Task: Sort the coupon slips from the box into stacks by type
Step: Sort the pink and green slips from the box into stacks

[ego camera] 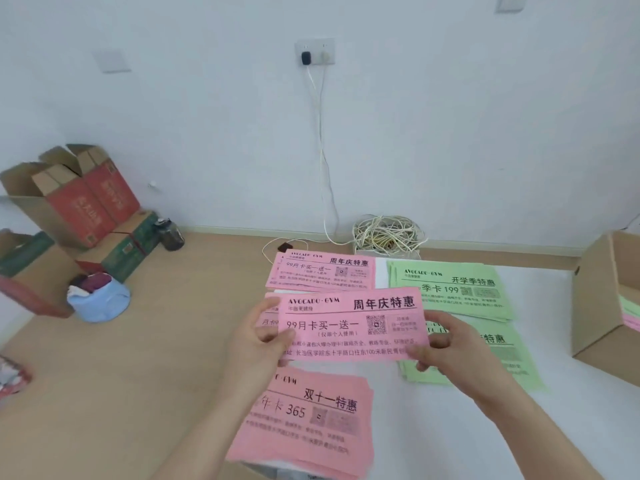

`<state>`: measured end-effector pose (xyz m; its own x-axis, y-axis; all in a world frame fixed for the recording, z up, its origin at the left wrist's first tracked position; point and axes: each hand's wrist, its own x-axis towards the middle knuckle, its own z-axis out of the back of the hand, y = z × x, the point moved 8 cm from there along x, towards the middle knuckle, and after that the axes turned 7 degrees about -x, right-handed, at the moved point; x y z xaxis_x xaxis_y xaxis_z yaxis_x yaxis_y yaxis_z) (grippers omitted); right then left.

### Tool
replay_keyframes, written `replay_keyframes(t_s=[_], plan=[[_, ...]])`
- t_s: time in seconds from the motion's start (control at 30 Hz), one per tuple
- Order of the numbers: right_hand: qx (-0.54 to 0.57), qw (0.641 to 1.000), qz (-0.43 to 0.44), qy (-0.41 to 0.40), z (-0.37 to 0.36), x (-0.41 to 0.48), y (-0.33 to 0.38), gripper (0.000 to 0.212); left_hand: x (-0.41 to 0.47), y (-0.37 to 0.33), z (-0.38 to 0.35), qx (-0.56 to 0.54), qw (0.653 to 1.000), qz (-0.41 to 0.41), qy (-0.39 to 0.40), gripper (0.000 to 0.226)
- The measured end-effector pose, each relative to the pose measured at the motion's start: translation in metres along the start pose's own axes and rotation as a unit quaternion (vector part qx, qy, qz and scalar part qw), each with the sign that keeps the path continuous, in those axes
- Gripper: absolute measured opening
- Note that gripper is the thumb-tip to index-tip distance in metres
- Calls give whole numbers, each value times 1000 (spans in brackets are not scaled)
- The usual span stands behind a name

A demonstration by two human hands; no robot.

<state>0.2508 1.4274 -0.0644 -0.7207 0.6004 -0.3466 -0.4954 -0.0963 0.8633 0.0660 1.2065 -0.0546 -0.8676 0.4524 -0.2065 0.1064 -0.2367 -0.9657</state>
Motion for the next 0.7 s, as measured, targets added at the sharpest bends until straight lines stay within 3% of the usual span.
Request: replay_keyframes(t_s=[0.2, 0.4, 0.47, 0.57, 0.7], plan=[[-75, 985, -14, -154, -30, 66, 25, 41, 116, -4, 24, 67, 996, -44, -25, 35], [-214, 953, -31, -210, -44, 124, 34, 18, 195, 6, 11, 198, 976, -91, -18, 23], [-258, 941, -43, -213, -49, 138, 35, 16, 207, 8, 4, 280, 951, -133, -8, 21], [-312, 925, -55, -207, -59, 154, 34, 20, 215, 14, -10, 430, 878, -208, 23, 20], [-386, 902, -55, -185, -67, 162, 31, 23, 207, 16, -32, 451, 838, -297, 83, 21]])
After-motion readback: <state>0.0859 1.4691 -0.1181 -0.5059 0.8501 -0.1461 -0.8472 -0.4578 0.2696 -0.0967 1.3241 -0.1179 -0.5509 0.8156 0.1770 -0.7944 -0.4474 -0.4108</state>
